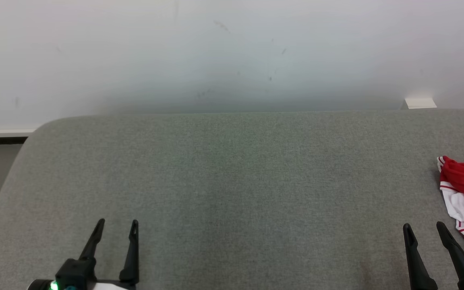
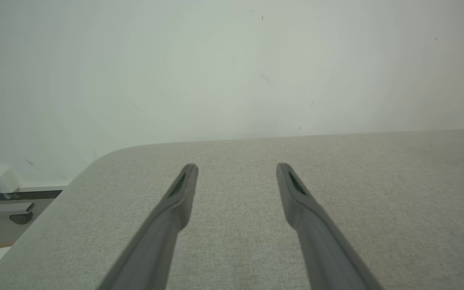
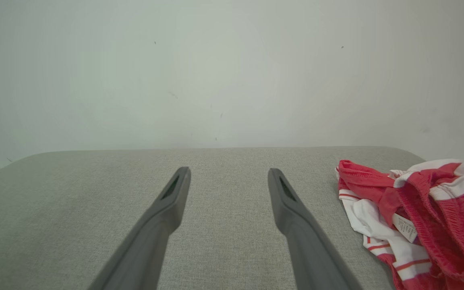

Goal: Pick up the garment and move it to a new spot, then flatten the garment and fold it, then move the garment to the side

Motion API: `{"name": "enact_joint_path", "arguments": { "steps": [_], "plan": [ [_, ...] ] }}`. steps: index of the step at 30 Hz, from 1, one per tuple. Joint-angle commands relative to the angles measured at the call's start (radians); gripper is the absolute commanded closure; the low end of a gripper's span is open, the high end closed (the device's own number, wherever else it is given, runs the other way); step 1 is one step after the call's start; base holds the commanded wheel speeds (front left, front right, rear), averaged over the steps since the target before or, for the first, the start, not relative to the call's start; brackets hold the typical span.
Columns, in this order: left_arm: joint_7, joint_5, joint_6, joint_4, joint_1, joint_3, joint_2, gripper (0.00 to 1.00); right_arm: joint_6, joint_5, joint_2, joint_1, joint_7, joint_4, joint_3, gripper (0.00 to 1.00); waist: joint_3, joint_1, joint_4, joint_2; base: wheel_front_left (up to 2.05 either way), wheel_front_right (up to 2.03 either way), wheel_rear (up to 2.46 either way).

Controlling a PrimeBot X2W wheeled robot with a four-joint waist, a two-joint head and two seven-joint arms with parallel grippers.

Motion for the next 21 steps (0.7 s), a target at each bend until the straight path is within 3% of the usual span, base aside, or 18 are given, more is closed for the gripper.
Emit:
{"name": "enact_joint_path", "arguments": {
  "steps": [1,10,11,14,21],
  "plan": [
    [0.003,-0.004,-0.001,0.003,-0.008,0.002,0.006,0.00,-0.003,0.000,0.000,0.010,0.000,-0.007,-0.001,0.00,0.001,0.0001,0.000,0.0000,0.00,0.00,0.00],
    [0.000,-0.007,0.001,0.013,-0.019,-0.007,0.006,0.00,-0.003,0.001,0.000,0.006,0.004,-0.010,-0.003,0.00,0.004,0.0001,0.003,0.0000,0.00,0.00,0.00],
    [0.000,-0.004,0.000,0.009,-0.012,-0.008,0.001,1.00,0.000,-0.001,0.000,0.000,0.003,-0.006,-0.001,1.00,0.004,0.0001,0.003,0.0000,0.00,0.00,0.00],
    [0.001,-0.014,-0.003,0.024,-0.003,-0.010,-0.009,1.00,0.000,0.010,0.002,0.002,0.000,0.013,0.004,1.00,0.004,0.0001,0.003,0.0000,0.00,0.00,0.00],
    [0.035,-0.158,-0.031,0.032,-0.011,0.017,-0.022,1.00,0.000,0.155,-0.008,-0.021,-0.003,0.052,0.007,1.00,0.002,0.0001,0.005,0.0000,0.00,0.00,0.00]
  ]
}}
